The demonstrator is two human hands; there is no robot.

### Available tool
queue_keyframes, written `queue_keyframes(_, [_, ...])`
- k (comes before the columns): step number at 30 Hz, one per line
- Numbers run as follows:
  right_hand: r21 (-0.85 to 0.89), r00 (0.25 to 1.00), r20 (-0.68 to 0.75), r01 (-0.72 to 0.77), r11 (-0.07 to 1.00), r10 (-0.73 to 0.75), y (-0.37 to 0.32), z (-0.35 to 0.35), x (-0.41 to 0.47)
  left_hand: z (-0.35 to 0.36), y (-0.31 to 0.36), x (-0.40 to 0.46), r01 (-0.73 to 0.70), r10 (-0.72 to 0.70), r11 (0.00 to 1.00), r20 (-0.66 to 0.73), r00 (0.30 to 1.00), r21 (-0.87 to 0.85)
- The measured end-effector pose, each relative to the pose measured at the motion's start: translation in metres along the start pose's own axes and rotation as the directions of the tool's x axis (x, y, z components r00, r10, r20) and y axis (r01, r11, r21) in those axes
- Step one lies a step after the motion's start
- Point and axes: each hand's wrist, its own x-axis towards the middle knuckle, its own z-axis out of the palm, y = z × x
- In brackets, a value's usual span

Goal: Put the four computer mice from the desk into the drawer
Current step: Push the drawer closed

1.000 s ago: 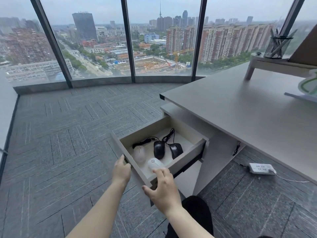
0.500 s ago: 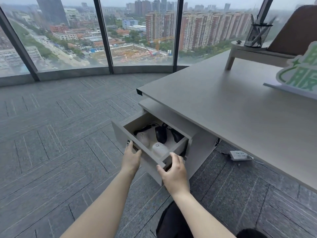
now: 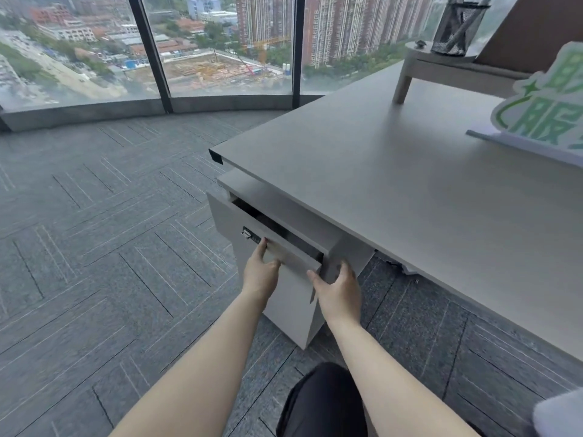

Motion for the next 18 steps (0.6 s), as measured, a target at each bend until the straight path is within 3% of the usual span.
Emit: queue_keyframes(18, [-0.03,0.999,0.0,0.044,0.999,-0.044,0.0,-0.005,0.03,0.013,0.024,0.017,0.061,-0.065,0.998,0.148,0.987,0.036])
